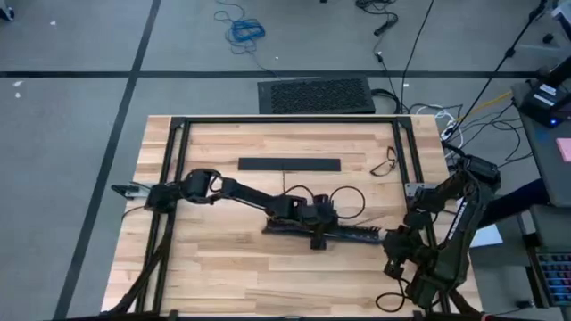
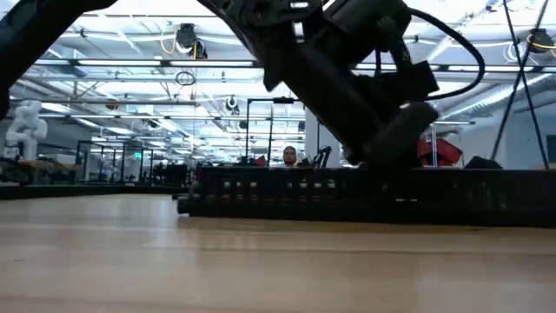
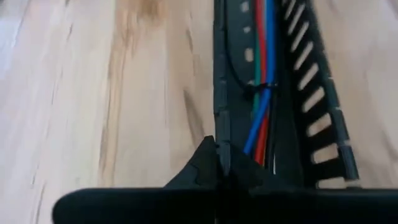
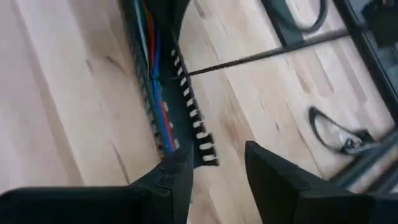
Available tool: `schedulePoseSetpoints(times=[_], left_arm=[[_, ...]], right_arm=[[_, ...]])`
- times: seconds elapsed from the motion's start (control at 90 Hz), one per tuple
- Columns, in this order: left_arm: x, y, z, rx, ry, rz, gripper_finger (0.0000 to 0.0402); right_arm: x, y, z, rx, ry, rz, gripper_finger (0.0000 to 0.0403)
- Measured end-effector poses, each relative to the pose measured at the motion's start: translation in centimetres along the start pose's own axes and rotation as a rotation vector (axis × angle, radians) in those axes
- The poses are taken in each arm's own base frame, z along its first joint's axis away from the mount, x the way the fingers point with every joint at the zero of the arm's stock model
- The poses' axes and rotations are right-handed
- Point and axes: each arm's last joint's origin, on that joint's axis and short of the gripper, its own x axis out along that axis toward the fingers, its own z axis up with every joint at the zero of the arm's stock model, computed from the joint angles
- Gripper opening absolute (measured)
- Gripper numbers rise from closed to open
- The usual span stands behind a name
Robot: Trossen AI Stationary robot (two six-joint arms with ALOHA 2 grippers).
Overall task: Ziptie cables
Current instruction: Put the zip tied cables into the black cable duct
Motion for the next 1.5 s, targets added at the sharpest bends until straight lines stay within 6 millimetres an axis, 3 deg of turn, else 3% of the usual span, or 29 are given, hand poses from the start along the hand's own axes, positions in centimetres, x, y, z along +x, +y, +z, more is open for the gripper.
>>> schedulePoseSetpoints(times=[0.078, 0.267, 0.467, 0.689, 1.156, 1.5], left_arm=[[0.0, -0.5, -0.9, 0.012, 0.092, -0.001, 0.0004], [-1.2, -2.1, -1.1, 0.017, 0.155, 0.028, 0.0009], [-3.3, -2.6, 0.2, 0.032, 0.103, 0.021, 0.0053], [-3.3, -2.5, 1.1, 0.031, 0.011, 0.039, 0.0102], [-4.0, -2.7, 2.9, 0.034, -0.151, 0.042, 0.0107], [-2.6, -2.6, 2.4, 0.030, -0.154, 0.042, 0.0105]], right_arm=[[0.0, 0.0, 0.0, -0.001, -0.001, 0.001, 0.0134], [0.1, 0.2, 0.2, 0.012, -0.047, 0.012, 0.0134], [0.1, 0.3, 0.3, 0.014, -0.057, 0.019, 0.0134], [0.3, 1.1, 0.4, 0.017, -0.135, 0.078, 0.0134], [9.1, 2.7, -2.7, 0.104, -0.211, 0.130, 0.0134], [12.0, 2.8, -1.7, 0.112, -0.284, 0.126, 0.0134]])
